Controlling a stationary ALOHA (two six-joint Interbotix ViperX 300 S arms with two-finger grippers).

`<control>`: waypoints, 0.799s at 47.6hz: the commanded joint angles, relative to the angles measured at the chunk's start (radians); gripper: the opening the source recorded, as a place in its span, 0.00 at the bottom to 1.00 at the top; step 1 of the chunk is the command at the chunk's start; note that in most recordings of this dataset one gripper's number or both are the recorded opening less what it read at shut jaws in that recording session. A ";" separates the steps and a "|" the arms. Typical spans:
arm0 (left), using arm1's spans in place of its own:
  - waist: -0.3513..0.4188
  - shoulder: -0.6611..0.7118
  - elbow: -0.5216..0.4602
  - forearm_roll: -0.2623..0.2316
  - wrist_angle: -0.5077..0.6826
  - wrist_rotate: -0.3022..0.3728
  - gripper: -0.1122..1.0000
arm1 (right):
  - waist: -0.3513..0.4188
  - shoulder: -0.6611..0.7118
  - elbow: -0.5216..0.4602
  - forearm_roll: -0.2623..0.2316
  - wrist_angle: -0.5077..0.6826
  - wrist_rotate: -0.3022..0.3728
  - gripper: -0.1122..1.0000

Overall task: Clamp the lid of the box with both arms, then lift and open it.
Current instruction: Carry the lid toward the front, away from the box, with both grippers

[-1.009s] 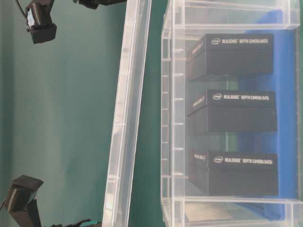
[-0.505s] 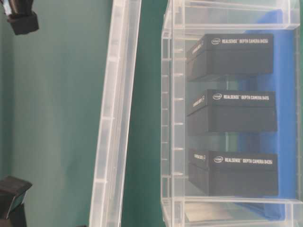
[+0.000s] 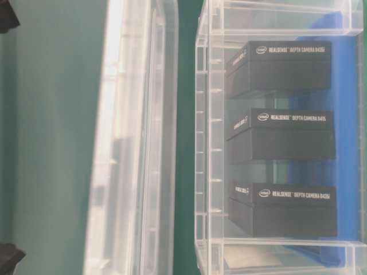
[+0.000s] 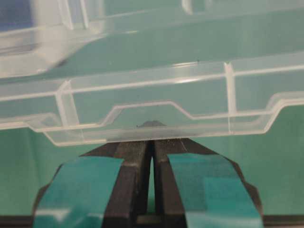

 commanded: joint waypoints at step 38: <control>-0.178 0.069 -0.098 0.011 -0.028 -0.170 0.10 | 0.282 0.066 -0.104 -0.074 -0.023 0.288 0.10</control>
